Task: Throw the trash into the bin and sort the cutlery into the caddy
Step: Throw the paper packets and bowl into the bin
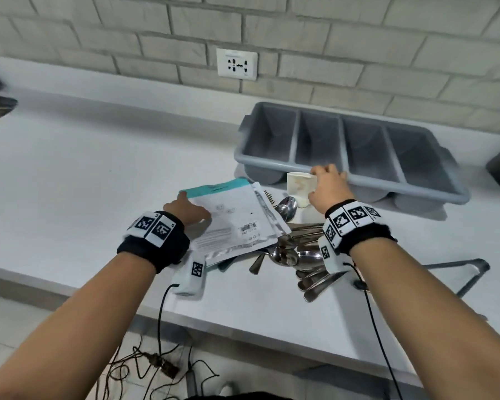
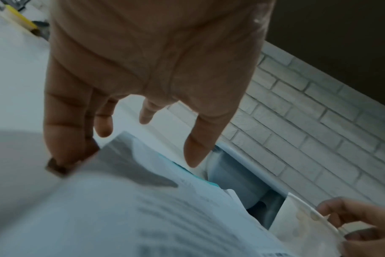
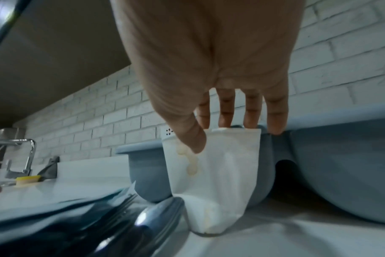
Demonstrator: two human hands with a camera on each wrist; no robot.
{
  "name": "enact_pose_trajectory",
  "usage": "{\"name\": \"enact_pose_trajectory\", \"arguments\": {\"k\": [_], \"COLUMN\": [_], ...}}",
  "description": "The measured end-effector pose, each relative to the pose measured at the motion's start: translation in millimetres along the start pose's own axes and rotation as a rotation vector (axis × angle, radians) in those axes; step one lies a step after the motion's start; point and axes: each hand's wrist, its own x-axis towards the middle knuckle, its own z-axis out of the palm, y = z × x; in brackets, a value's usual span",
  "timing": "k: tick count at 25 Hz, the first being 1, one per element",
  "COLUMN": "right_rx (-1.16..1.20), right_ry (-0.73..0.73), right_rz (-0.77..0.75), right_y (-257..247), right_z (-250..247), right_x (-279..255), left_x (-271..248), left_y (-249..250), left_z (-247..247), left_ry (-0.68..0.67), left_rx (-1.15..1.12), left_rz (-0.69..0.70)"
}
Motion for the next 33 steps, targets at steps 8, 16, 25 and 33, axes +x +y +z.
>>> {"name": "enact_pose_trajectory", "arguments": {"k": [8, 16, 25, 33], "right_rx": [-0.046, 0.070, 0.602, 0.725], "right_ry": [-0.088, -0.033, 0.228, 0.591], "right_rz": [0.043, 0.052, 0.235, 0.479], "right_y": [1.4, -11.2, 31.4, 171.2], "right_z": [14.0, 6.3, -48.7, -64.6], "right_x": [4.3, -16.7, -91.8, -249.2], "left_x": [0.1, -9.4, -78.6, -183.5], "left_y": [-5.6, 2.4, 26.1, 99.8], "left_z": [12.6, 1.0, -13.3, 111.3], "left_ry": [0.059, 0.054, -0.036, -0.455], "left_rx": [-0.098, -0.352, -0.721, -0.759], "left_rz": [-0.017, 0.017, 0.211, 0.382]}}
